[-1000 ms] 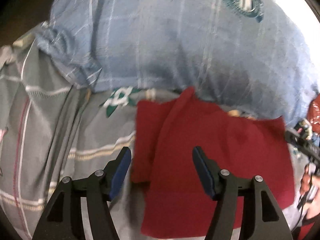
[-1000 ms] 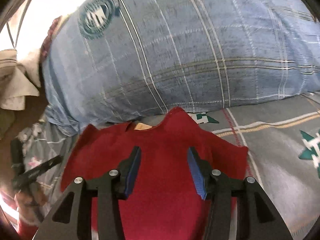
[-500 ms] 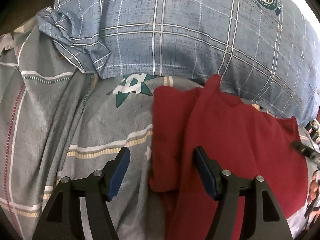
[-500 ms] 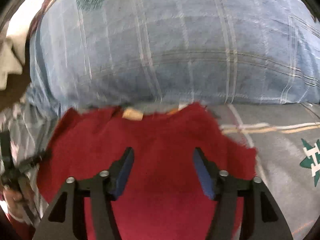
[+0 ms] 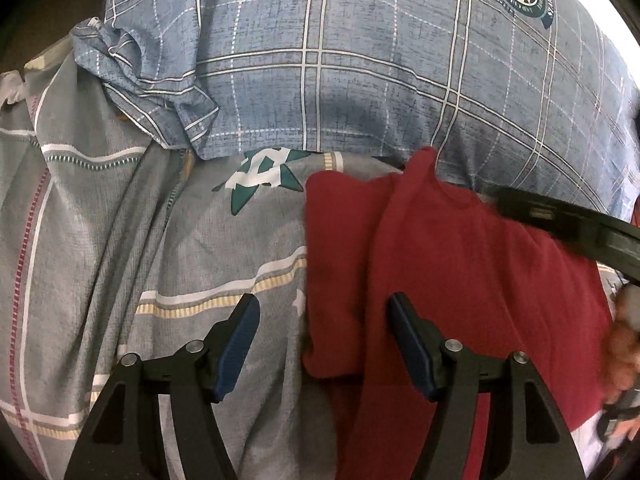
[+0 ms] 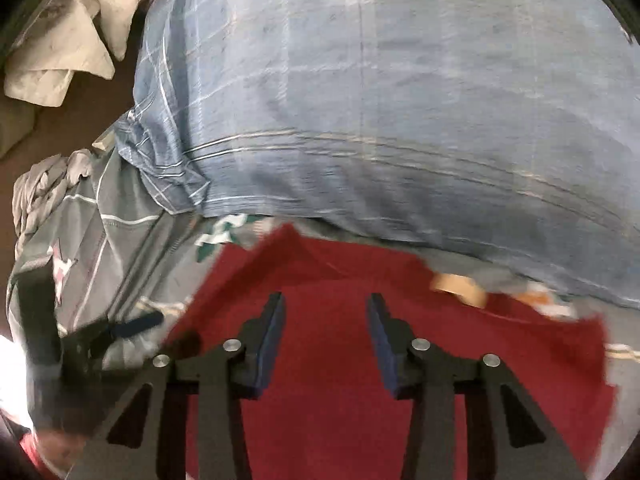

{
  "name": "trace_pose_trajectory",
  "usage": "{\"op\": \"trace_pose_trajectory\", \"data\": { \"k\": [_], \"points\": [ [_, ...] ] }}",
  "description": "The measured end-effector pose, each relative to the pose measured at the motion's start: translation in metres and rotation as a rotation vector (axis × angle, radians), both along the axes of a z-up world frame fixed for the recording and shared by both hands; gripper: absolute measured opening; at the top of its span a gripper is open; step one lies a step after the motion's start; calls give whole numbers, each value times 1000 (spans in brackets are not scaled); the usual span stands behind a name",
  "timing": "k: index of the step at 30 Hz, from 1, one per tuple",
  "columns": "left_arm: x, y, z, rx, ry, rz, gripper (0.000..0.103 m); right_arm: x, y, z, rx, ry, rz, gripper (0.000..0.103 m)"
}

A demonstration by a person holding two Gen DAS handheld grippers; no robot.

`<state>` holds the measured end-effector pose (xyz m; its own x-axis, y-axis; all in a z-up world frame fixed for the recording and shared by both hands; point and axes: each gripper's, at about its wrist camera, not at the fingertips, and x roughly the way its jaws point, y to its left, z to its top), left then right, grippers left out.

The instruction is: Fold small clothes

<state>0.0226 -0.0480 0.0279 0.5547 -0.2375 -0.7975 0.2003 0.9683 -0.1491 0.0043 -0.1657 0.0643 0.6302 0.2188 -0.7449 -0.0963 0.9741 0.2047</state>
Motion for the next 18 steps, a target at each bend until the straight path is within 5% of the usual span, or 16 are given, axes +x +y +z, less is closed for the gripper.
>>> {"op": "trace_pose_trajectory", "data": {
  "k": [9, 18],
  "points": [
    [12, 6, -5, -39, 41, 11, 69, 78, 55, -64, 53, 138, 17, 46],
    [11, 6, -6, -43, 42, 22, 70, 60, 40, -54, 107, 132, 25, 46]
  ]
}}
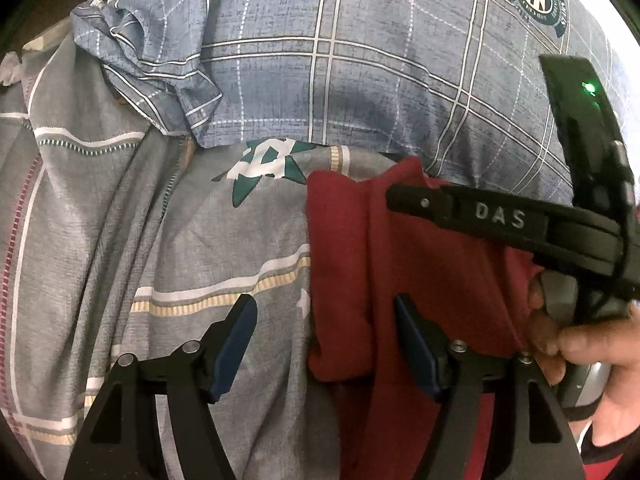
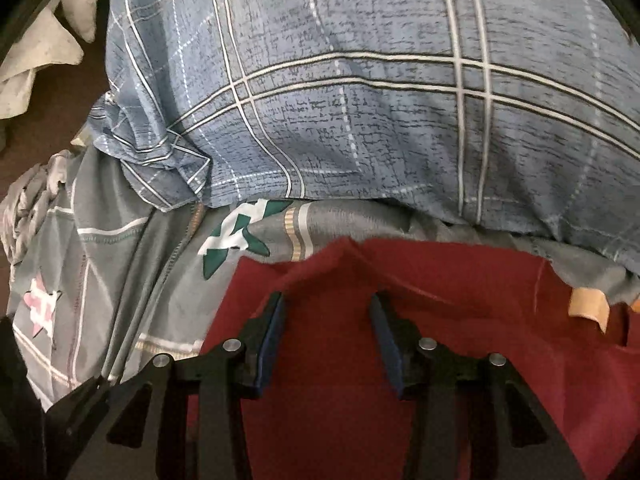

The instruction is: Fold small clothes

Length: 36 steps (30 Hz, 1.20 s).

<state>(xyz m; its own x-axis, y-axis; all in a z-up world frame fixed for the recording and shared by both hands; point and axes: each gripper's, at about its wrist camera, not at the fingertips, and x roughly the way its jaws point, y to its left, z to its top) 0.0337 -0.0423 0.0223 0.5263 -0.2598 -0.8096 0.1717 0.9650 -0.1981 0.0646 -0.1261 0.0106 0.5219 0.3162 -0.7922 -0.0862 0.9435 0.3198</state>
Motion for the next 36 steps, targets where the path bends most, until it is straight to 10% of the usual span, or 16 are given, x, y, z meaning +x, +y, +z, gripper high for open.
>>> {"op": "trace_pose_trajectory", "data": {
  "k": [10, 14, 18, 33, 36],
  "points": [
    [-7, 8, 8, -6, -17, 13, 72, 21, 18, -3, 58, 29, -7, 65],
    [-9, 7, 10, -3, -18, 5, 71, 25, 37, -4, -132, 3, 27, 9],
    [-13, 9, 17, -14, -44, 9, 71, 11, 25, 14, -59, -69, 11, 7],
    [-10, 7, 12, 11, -30, 18, 71, 27, 35, -19, 96, -20, 56, 11],
    [-10, 9, 13, 2, -30, 20, 71, 18, 26, -10, 119, -13, 54, 38]
  ]
}}
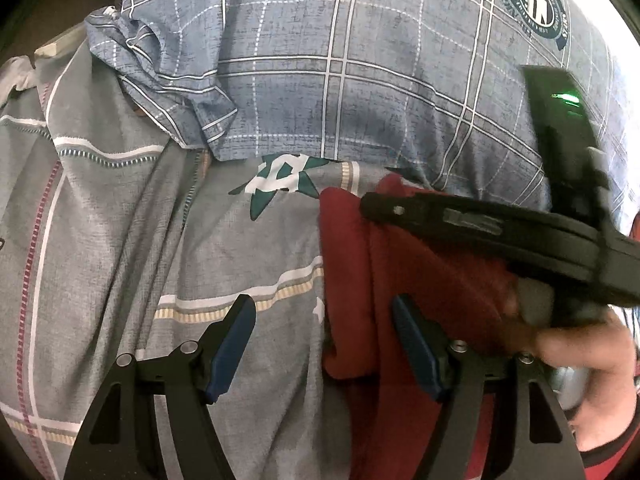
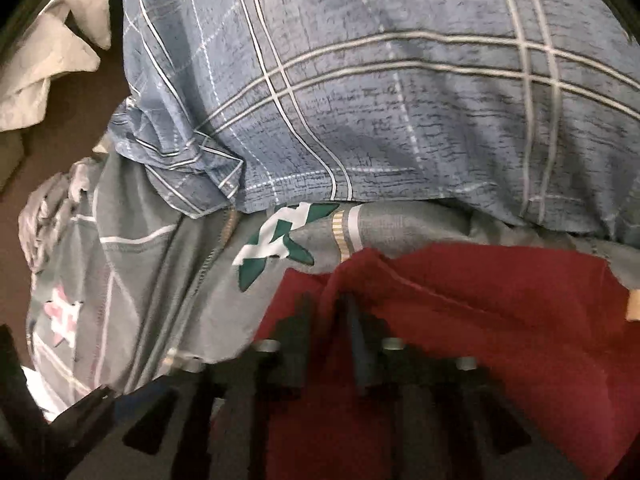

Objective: Fold small clothes
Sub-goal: 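Grasp the folded sweater edge with the right gripper and lift it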

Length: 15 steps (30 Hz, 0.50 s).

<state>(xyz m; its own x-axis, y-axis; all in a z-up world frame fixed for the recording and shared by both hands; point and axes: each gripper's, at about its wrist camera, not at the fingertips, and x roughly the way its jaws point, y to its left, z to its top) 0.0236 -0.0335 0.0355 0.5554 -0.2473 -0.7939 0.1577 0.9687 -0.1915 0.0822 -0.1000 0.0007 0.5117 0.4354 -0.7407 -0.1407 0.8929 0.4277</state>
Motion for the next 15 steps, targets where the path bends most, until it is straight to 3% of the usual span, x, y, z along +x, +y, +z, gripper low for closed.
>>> {"op": "trace_pose_trajectory", "data": {
  "k": [1, 3, 6, 10, 15],
  "points": [
    [0, 1, 1, -6, 1, 0, 71, -7, -2, 5, -3, -13, 8, 46],
    [-1, 5, 4, -19, -5, 6, 71, -22, -7, 14, -30, -47, 15, 50],
    [-5, 11, 12, -59, -28, 4, 71, -50, -24, 24, -79, -95, -5, 51],
    [-13, 16, 21, -118, -80, -7, 78, -75, -57, 19, -115, -90, -82, 51],
    [-12, 3, 3, -87, -28, -54, 79, -90, -97, 4, -123, -63, -133, 50]
  ]
}}
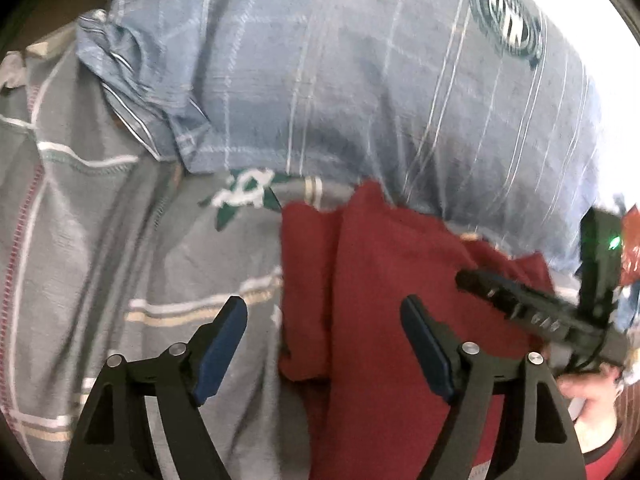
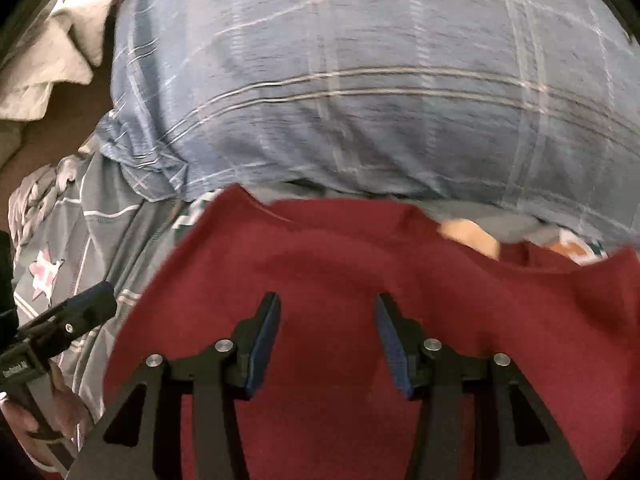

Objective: Fold small clothes
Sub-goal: 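Grasp the folded sweater edge with the right gripper and lift it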

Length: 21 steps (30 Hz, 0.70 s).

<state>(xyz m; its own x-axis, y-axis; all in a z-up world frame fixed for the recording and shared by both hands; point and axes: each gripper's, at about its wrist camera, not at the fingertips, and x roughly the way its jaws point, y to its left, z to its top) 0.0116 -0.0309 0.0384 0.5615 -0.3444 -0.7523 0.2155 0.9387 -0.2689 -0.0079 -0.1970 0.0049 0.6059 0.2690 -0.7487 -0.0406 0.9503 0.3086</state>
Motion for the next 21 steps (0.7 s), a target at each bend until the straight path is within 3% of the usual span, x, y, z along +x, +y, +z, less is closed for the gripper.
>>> {"op": "trace_pose_trajectory", "data": {
  "k": [4, 6, 11, 17, 21],
  "points": [
    [11, -10, -17, 60, 51, -18, 79, -3, -8, 1, 48, -12, -9, 50],
    [16, -9, -24, 38, 84, -22, 79, -13, -11, 10, 45, -19, -14, 51],
    [28, -2, -31, -36, 157, -34, 79, -72, -45, 37, 25, -79, -56, 73],
    [31, -8, -34, -27, 146, -52, 80, -145, -117, 51, -32, -67, -226, 78],
    [29, -17, -33, -54, 139, -87, 78, -173, -151, 42, -34, -43, -329, 80]
  ]
}}
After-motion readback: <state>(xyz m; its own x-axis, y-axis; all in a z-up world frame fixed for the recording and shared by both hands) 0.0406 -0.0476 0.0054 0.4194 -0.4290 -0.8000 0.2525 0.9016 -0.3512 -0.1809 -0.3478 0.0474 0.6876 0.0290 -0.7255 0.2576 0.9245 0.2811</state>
